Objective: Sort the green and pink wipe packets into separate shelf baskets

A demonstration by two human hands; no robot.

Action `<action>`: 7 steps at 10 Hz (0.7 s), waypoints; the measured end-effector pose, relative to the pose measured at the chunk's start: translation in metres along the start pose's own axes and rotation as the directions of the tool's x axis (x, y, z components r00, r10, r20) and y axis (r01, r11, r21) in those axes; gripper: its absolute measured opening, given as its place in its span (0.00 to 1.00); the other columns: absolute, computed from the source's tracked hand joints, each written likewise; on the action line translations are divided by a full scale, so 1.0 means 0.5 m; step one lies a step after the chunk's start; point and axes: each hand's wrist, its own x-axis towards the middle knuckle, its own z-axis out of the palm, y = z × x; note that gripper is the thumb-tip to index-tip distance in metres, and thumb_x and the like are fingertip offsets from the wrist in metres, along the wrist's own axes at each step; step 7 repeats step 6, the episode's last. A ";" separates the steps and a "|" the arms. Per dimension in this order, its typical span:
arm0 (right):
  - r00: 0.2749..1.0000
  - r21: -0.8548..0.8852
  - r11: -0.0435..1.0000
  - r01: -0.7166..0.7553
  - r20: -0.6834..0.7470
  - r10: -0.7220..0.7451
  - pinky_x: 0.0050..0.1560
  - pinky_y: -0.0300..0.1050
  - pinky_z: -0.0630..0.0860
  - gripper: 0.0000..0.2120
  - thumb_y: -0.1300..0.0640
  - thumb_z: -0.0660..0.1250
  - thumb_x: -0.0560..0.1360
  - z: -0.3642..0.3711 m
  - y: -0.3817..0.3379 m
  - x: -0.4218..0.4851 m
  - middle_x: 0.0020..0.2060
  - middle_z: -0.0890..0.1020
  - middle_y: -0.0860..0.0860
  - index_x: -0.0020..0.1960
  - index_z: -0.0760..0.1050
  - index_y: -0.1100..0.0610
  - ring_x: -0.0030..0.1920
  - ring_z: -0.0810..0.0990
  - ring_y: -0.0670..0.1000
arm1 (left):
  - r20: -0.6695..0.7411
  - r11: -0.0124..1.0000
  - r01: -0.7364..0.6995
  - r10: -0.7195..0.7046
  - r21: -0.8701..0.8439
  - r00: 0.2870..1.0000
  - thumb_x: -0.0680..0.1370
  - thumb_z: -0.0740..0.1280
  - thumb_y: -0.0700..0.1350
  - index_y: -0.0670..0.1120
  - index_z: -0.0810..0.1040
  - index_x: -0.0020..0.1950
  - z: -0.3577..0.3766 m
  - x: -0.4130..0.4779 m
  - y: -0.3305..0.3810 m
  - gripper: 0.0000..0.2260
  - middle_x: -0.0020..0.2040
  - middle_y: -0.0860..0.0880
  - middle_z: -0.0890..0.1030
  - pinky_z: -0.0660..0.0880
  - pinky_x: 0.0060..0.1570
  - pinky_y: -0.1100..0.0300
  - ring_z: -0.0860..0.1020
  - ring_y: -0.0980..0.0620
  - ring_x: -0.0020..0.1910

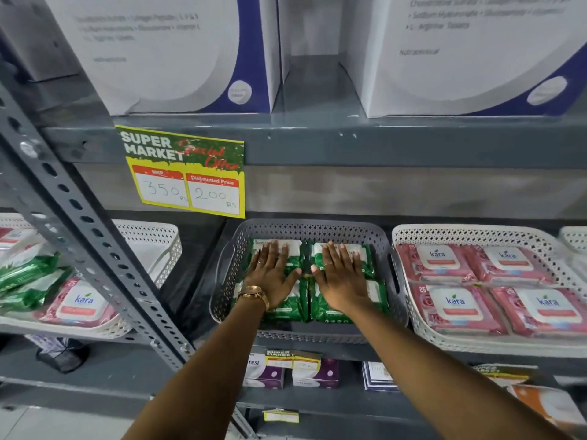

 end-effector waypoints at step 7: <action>1.000 0.014 1.000 0.001 0.000 -0.001 0.77 0.56 0.36 0.30 0.42 0.39 0.81 0.003 -0.004 0.006 0.78 0.41 0.52 0.77 0.38 0.55 0.77 0.36 0.54 | -0.072 0.998 -0.042 0.045 0.038 0.996 0.82 0.46 0.56 0.46 0.40 0.77 -0.004 -0.002 0.005 0.29 0.78 0.45 0.39 0.32 0.72 0.53 0.38 0.49 0.77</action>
